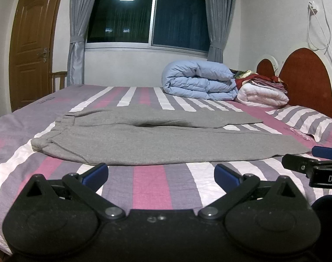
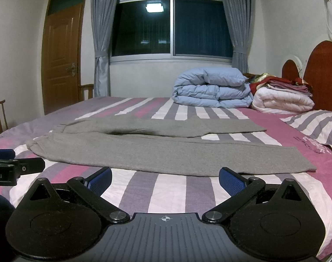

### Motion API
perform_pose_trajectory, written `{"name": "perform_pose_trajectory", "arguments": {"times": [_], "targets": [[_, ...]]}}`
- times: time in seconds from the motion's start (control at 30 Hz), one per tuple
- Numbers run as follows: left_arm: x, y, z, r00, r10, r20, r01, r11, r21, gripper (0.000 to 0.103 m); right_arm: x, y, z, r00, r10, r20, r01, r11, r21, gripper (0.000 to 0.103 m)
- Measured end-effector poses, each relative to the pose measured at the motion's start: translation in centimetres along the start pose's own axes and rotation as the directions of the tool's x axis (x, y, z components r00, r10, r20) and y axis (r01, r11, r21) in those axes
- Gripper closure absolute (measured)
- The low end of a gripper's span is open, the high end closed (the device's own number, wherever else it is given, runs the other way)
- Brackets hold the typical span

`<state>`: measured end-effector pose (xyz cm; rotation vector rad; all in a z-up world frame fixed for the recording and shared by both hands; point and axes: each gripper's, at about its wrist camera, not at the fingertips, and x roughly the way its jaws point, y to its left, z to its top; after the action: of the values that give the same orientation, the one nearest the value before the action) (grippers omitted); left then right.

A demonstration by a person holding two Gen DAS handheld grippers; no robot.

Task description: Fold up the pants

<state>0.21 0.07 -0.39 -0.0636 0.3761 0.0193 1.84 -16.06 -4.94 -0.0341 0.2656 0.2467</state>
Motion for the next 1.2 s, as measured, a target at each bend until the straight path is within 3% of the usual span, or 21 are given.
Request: {"name": "perform_pose_trajectory", "arguments": {"times": [1.2], "targets": [[-0.08, 0.31, 0.12, 1.0, -0.004, 0.0, 0.004, 1.0, 0.003, 0.006, 0.08, -0.42, 0.03, 1.0, -0.019, 0.015, 0.019, 1.0, 0.002, 0.0]]}}
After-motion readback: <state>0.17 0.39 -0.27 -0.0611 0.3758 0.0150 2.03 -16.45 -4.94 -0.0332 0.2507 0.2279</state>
